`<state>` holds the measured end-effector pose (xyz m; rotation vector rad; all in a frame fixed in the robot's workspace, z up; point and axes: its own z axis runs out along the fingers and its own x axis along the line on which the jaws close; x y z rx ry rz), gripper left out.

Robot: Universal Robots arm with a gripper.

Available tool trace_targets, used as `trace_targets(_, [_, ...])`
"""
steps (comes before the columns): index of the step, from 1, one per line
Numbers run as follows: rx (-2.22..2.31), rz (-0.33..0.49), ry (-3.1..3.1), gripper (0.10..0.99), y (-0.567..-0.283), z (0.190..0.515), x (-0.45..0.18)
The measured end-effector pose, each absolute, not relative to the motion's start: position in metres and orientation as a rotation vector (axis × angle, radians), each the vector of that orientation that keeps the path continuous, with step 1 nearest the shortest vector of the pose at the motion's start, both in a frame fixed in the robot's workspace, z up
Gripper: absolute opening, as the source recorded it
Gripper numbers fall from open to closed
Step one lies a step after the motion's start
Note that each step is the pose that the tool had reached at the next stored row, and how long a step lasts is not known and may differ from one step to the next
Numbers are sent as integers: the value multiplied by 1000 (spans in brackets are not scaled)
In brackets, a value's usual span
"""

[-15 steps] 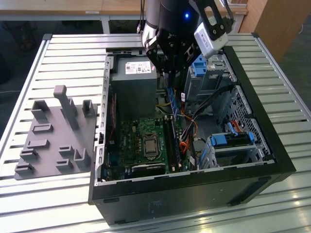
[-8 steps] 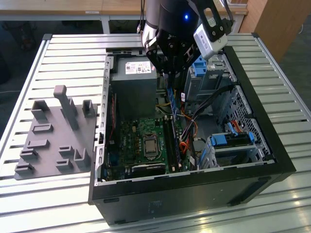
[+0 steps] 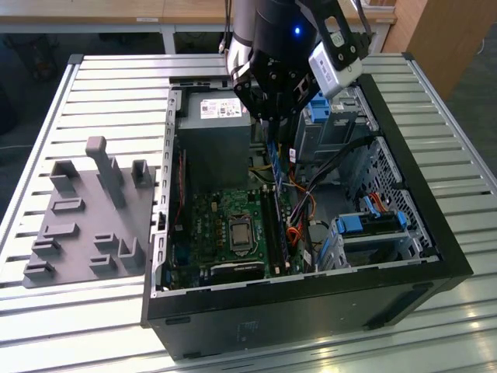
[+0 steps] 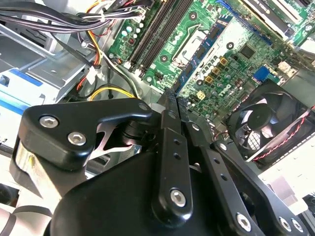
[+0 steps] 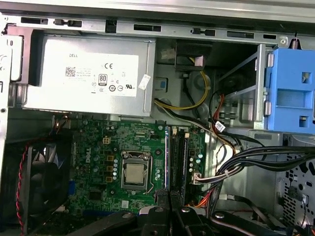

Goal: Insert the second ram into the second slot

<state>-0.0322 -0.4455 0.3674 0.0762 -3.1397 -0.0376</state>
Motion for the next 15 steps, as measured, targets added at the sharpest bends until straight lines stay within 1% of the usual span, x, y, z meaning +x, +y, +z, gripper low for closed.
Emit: trace_targets(15, [76,-34,-3140,129,-446,358,-32])
